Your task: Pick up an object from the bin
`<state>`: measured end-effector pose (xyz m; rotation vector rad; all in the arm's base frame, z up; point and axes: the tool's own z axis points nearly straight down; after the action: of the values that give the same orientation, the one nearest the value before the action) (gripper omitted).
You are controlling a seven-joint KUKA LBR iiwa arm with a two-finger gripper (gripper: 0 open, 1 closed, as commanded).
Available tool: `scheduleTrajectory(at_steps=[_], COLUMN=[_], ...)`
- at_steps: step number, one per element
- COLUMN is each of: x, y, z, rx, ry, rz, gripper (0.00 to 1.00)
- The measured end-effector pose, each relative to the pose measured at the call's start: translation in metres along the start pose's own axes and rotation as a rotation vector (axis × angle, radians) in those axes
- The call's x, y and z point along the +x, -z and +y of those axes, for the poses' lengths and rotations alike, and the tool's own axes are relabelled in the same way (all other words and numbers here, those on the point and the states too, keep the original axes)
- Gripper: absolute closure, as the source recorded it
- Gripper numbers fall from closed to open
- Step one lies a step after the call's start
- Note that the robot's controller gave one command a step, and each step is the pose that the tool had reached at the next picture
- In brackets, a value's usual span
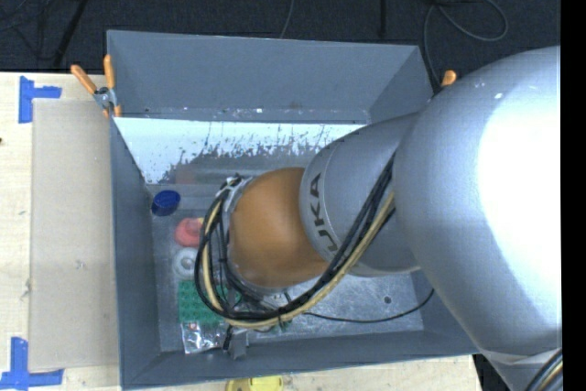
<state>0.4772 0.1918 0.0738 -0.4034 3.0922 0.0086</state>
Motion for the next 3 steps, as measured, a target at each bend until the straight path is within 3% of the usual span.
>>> scheduleTrajectory(at_steps=[1,2,3], x=[0.001,0.0,-0.001], y=[0.001,0.027,0.03], z=[0.0,0.0,0.0], rx=[0.0,0.002,0.002], ry=[-0.001,-0.007,-0.012], rz=[0.007,0.022,0.024], gripper=[1.0,1.0,1.0])
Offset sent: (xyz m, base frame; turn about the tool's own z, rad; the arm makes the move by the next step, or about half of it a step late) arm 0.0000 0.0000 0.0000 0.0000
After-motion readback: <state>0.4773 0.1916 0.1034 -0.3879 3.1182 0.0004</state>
